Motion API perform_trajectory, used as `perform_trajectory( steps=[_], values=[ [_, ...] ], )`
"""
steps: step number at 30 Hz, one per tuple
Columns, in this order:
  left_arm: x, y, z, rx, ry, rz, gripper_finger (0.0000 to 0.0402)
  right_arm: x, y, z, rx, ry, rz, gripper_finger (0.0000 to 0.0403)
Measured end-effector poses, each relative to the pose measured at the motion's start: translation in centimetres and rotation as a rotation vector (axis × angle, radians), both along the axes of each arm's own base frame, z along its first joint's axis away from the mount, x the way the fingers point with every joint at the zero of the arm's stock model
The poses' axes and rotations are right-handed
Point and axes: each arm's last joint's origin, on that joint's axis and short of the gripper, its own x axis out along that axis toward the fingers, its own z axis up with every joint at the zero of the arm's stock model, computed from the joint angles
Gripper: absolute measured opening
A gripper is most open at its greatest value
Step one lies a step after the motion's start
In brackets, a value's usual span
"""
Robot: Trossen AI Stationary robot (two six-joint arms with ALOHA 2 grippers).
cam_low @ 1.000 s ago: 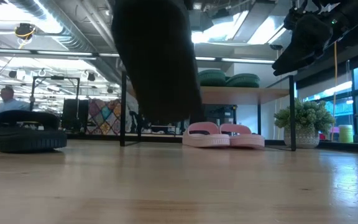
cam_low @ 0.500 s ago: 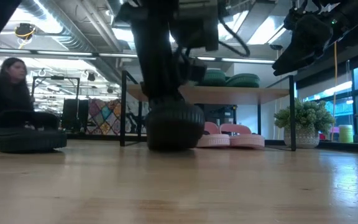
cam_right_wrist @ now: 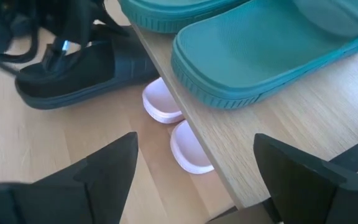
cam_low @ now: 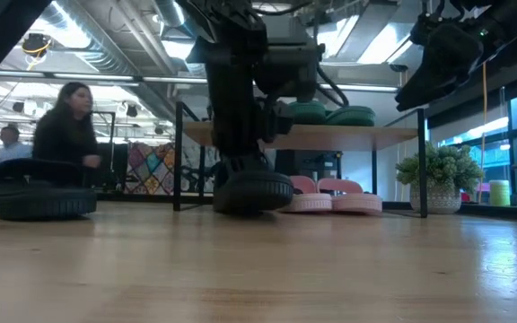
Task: Pick and place slides into the shelf
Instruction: Put the right black slide under the shelf
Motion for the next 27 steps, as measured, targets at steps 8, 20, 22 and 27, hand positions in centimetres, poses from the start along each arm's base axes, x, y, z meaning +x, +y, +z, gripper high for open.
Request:
perform_trajectory(
  steps=[8,20,22,27],
  values=[
    [0.0,1.8,0.1,-0.048,0.003,0.030,0.0042,-0.1,0.0,-0.2,0.003,0.019,-0.001,0.0320],
    [0.2,2.1,0.0,-0.046,-0.005,0.013,0.0011,-0.1,0.0,-0.2,0.004,0.021,-0.004,0.0320],
    [0.2,2.0,0.0,-0.047,-0.005,0.011,0.0013,-0.1,0.0,-0.2,0.004,0.021,-0.004,0.0320],
    [0.3,2.0,0.0,-0.050,-0.008,0.010,0.0036,-0.2,0.0,-0.2,0.005,0.022,-0.003,0.0320]
  ],
)
